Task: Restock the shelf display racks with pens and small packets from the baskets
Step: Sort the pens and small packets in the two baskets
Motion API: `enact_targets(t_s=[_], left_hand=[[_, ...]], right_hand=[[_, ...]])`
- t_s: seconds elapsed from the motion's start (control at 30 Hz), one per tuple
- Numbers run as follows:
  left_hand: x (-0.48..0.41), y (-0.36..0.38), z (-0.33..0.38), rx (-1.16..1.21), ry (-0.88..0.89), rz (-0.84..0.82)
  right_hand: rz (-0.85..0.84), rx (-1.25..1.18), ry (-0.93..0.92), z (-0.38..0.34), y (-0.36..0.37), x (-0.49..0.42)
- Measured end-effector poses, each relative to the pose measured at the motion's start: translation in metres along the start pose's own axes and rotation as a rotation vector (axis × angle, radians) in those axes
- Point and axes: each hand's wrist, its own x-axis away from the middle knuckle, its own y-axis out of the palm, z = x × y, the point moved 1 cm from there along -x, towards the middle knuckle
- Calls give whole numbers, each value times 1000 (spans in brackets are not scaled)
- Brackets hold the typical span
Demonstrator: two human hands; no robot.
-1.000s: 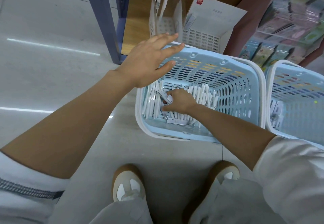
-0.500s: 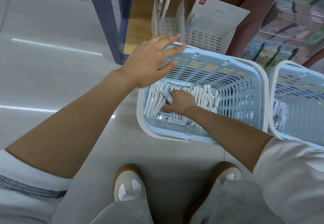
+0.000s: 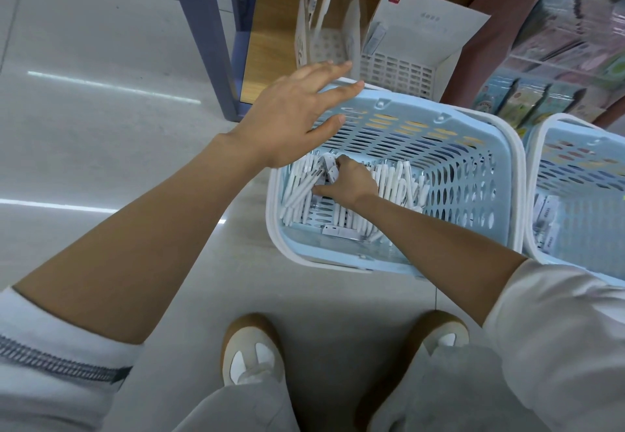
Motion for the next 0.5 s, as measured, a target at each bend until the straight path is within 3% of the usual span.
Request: enact_targets(t_s=[0.27,0.5], left_hand=[[0,-1,0,-6,8,4],[-1,-1,0,-8,16,2]], right_hand=[[-71,-186,-40,18,-2,-2],[-13,-112,-70,13,1,-2]])
